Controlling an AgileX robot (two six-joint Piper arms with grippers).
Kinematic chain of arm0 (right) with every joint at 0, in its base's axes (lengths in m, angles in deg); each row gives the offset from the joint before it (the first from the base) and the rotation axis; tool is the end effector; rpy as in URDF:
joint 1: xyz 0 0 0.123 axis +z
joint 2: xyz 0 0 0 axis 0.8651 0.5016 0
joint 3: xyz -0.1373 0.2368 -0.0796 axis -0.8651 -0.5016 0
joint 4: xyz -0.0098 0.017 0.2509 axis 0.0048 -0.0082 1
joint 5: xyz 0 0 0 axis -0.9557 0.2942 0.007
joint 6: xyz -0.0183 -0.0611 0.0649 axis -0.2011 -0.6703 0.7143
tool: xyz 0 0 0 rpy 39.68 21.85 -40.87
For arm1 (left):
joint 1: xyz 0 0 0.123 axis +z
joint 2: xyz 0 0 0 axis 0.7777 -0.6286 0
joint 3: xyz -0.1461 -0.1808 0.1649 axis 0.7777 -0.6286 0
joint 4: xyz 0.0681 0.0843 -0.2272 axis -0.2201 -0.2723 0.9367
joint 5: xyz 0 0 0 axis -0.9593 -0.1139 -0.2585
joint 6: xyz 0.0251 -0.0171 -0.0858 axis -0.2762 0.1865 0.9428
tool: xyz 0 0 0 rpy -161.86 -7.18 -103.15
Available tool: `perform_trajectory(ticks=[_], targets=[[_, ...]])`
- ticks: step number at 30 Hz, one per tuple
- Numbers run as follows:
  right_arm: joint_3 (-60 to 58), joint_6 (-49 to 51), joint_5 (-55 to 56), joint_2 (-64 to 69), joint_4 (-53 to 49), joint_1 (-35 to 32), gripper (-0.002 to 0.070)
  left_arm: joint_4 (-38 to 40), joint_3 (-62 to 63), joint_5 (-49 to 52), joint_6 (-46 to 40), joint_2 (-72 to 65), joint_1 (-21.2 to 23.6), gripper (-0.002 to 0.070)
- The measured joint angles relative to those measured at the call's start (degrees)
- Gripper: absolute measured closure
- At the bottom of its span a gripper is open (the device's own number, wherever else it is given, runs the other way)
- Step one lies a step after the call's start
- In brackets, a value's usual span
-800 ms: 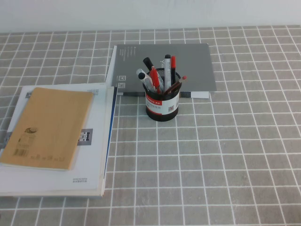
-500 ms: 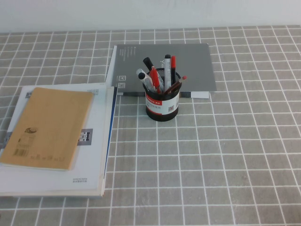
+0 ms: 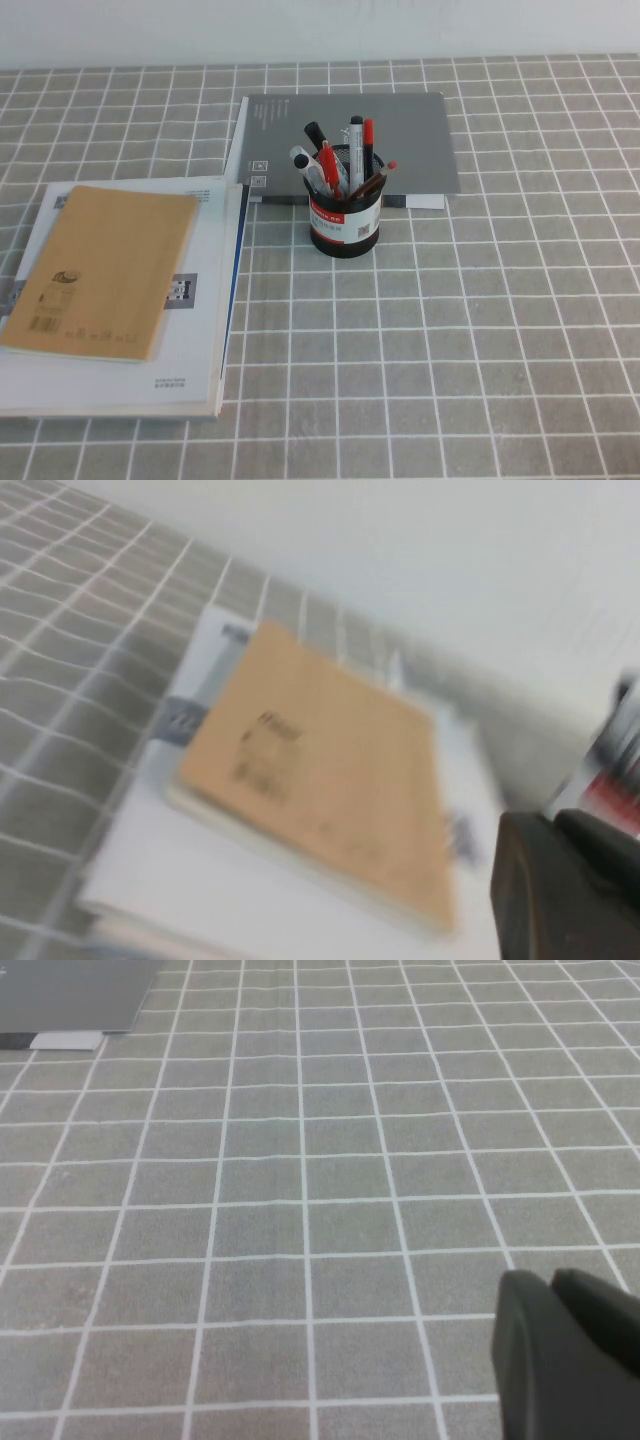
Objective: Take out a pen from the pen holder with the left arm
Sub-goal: 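Take a marker out of the pen holder and lay it on the table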
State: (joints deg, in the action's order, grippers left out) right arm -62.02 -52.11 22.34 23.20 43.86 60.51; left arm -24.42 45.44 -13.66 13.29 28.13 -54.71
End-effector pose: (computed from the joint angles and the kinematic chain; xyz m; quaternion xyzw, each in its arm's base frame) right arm 0.0522 -0.0013 0.1707 0.0246 0.8057 0.0110 0.5917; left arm 0.0550 -0.0116 0.1858 -0.0704 0.7511 -0.1606 0.6364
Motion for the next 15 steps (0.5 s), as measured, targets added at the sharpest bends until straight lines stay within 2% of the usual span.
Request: perform_trajectory(ticks=[3,5,15], targets=[[0.0,0.0,0.0,0.0,0.0,0.0,0.0689,10.14,0.0,-4.56,2.0,0.0,0.0,0.0678],[0.0,0.0,0.0,0.0,0.0,0.0,0.0689,12.89,0.0,-6.39,2.4,0.0,0.0,0.0678],[0.0,0.0,0.0,0.0,0.0,0.0,0.0689,15.61,0.0,-8.99,2.39,0.0,0.0,0.0678]])
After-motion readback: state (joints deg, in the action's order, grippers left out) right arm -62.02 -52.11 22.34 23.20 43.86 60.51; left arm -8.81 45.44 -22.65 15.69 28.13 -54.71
